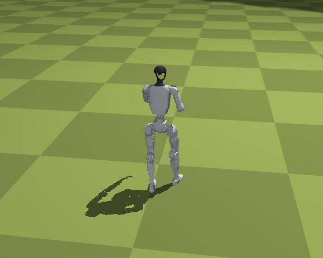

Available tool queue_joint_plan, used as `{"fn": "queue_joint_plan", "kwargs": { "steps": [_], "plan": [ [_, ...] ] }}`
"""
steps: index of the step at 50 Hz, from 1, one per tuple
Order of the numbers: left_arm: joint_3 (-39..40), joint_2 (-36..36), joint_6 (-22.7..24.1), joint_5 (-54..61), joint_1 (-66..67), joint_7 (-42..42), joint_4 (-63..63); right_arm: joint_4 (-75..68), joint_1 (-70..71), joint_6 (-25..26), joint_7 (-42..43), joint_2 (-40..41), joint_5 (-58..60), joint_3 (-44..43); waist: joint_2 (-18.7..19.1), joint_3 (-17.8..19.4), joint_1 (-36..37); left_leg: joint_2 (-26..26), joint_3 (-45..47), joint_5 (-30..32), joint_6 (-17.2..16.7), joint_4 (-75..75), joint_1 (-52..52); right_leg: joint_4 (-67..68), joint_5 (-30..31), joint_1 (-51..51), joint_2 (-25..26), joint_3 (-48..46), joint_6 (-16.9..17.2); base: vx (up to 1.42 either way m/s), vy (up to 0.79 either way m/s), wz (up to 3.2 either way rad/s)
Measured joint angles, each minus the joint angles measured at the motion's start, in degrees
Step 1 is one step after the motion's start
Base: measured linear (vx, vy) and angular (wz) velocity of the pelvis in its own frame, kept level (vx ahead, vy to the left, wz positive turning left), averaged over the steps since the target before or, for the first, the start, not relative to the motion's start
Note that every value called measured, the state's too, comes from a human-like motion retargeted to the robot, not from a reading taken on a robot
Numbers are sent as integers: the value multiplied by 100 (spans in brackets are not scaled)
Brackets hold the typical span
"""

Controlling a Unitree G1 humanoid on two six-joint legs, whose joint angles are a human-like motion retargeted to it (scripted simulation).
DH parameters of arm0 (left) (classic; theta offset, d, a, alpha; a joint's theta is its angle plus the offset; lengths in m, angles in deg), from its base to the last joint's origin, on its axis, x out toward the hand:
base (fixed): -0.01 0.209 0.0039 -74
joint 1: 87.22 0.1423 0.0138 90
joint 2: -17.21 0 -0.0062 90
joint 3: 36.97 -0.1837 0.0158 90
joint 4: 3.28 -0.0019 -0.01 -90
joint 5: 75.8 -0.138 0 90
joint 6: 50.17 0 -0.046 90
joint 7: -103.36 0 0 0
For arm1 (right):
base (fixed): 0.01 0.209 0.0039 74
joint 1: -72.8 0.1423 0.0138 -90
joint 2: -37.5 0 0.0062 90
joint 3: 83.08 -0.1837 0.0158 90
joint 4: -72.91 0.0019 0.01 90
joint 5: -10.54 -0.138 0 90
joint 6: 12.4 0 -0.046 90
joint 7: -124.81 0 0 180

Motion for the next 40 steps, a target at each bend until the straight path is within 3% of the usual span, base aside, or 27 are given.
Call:
{"fn": "queue_joint_plan", "kwargs": {
  "steps": [3, 5, 8, 17, 25, 30, 35, 40],
  "plan": [
    [-131, -79, -3, -203, -27, -149, 226, 42, 56, 140, -102, 47, 279, -56, -92, 121, -90, -109, -170, -135, 10, -6, 295, -881, 613, 22, -51, -110, 368, 41, -6, 47],
    [-195, -119, 6, -503, 53, -307, 240, 72, 80, 164, -236, 94, 487, -80, -78, 150, -123, -86, -256, -207, 13, -13, 452, -959, 402, -140, -37, -91, 602, 42, -11, 34],
    [-289, -138, 29, -962, 345, -504, 41, 116, 89, 115, -384, 143, 688, -114, 0, 95, -115, 56, -324, -278, -28, 30, 596, -959, -56, -250, 123, 49, 617, 44, -18, 26],
    [-305, -214, 1, -943, 1976, -108, -1706, 139, 96, -237, -145, 108, 659, -216, -24, -182, 16, -77, -798, 193, 114, 705, 681, -959, 234, 285, -158, -134, 617, 48, -17, 31],
    [593, 16, -218, -72, 4068, -84, -2582, 177, 57, -384, 123, 42, 185, -146, -300, -432, 158, -318, -725, 1529, 297, 3206, -619, -836, -241, 698, -599, -139, 617, 42, -19, 22],
    [862, 239, -154, 25, 5227, -372, -2079, 187, 260, -462, 235, -38, 26, -173, -394, -414, 327, -26, 153, 1369, 696, 4226, -1507, -640, -532, 734, -710, -79, 605, 31, -14, -2],
    [937, 230, -82, 155, 5900, -566, -1594, 165, 527, -501, 295, -58, 81, -237, -386, -177, 736, 8, 772, 506, 904, 2982, -1540, -548, -779, 879, -622, 115, 604, 27, -8, -45],
    [918, -29, -118, 330, 5995, -636, -1507, 192, 733, -462, 265, -45, 222, -370, -56, 60, 1061, 57, 744, 632, 623, 853, -1461, -544, -972, 1113, -188, 187, 617, 26, -4, -33]
  ]
}}
